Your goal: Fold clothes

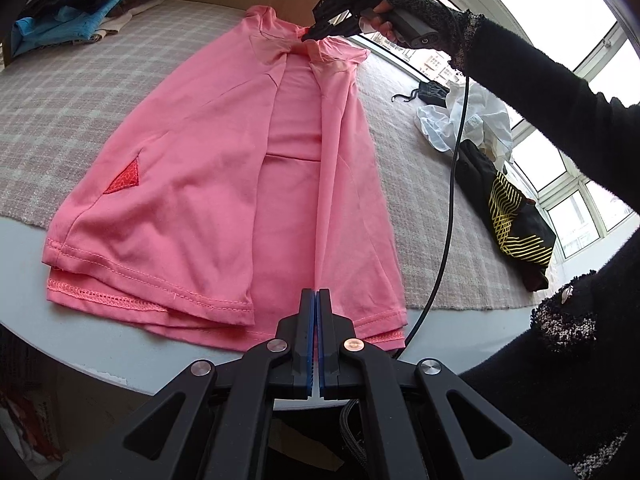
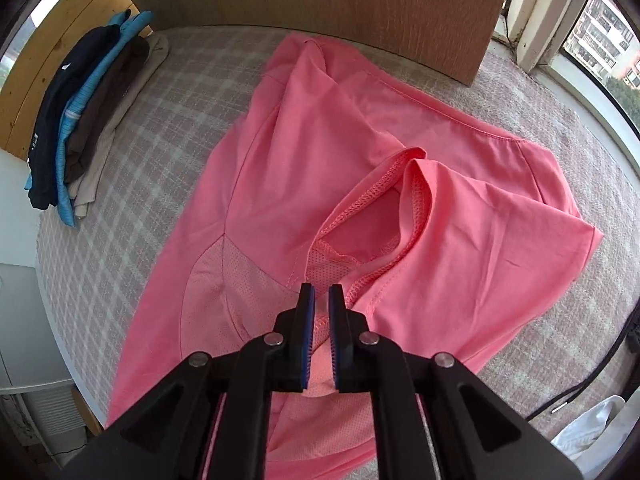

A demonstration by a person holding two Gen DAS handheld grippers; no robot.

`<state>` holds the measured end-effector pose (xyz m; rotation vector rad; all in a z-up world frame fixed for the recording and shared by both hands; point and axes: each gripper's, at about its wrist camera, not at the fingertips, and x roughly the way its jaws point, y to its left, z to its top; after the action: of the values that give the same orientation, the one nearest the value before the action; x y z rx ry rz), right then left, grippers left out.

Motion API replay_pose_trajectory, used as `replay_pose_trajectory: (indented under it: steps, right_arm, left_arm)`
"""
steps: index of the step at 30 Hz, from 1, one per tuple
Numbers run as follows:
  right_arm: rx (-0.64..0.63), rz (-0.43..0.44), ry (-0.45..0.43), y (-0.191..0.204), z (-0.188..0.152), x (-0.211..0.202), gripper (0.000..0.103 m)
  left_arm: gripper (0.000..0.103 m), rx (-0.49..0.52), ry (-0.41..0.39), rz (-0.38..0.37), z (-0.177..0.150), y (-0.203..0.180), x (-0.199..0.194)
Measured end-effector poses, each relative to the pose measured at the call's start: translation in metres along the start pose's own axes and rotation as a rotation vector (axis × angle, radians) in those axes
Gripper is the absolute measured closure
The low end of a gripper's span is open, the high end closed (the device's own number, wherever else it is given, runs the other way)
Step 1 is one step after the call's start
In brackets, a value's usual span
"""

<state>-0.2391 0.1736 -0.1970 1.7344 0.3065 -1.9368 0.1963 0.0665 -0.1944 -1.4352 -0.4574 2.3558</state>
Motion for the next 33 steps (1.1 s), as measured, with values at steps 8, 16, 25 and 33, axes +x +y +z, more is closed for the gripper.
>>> replay_pose_trajectory:
  steps: [8, 16, 25, 33]
  right_arm:
    - [-0.113, -0.044, 0.008, 0.011, -0.05, -0.034, 0.061]
    - [-0.156, -0.099, 0.091, 0.028, -0.044, -0.013, 0.061]
    - [-0.193, -0.168, 0.127, 0.039, -0.032, 0.014, 0.081]
    - [0.009, 0.089, 0.053, 0.014, -0.01, -0.011, 0.098]
  left_arm:
    - [0.097, -0.104, -0.067, 0.074, 0.002, 0.025, -0.028]
    - [0.087, 0.038, 0.007, 0.06, 0.013, -0.007, 0.0]
    - [0.087, 0.081, 0.061, 0.04, 0.013, -0.022, 0.014]
    - [0.087, 0.085, 0.072, 0.052, 0.01, -0.023, 0.017]
